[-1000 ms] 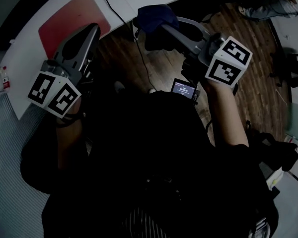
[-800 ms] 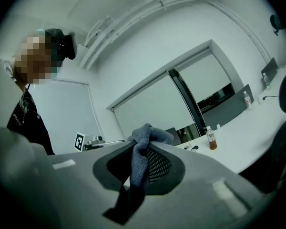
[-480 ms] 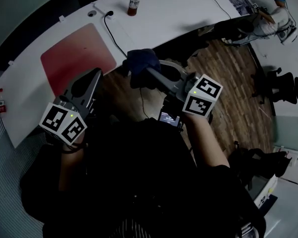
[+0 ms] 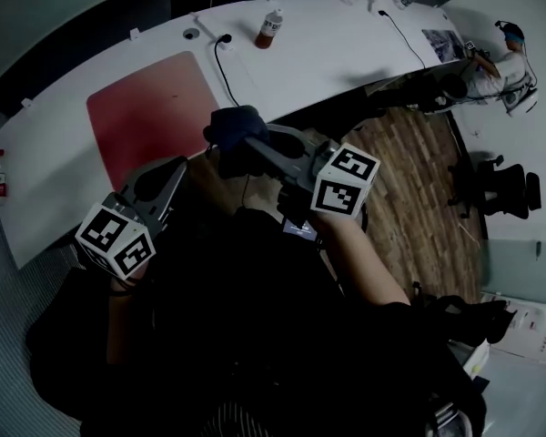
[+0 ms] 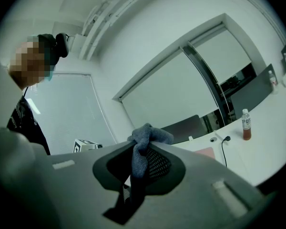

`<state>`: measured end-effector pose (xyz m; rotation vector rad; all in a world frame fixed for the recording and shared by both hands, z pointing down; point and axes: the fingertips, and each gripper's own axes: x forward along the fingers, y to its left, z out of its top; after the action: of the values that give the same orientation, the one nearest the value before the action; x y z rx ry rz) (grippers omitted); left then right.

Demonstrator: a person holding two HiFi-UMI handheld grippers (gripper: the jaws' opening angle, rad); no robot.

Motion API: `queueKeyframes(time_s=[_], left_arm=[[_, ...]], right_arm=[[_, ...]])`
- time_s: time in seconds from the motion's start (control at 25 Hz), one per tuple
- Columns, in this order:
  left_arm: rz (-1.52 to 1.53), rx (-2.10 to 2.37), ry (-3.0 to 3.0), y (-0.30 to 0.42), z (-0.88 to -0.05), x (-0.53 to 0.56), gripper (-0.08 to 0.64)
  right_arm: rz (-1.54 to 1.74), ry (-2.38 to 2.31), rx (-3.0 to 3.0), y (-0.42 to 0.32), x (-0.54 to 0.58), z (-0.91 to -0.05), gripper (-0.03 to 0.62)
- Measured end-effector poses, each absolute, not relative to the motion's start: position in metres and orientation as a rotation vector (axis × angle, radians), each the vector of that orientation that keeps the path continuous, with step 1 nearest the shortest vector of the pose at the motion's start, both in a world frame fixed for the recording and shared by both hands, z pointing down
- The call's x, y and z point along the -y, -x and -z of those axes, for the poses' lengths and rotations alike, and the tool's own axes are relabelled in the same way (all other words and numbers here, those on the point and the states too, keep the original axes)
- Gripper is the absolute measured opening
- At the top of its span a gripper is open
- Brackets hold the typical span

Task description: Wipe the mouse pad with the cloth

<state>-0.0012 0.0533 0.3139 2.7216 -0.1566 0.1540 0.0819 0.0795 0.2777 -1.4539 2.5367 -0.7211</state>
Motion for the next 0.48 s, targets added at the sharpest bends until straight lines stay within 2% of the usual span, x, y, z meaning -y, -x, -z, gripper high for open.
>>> queueKeyframes(time_s=[0.48], left_arm=[[-0.079,0.332,-2.729,0.032,-0.287,-0.041,0.008]], right_arm=[[0.737,1.351,-2.610,-0.064,-0.058,-0.251,0.038]])
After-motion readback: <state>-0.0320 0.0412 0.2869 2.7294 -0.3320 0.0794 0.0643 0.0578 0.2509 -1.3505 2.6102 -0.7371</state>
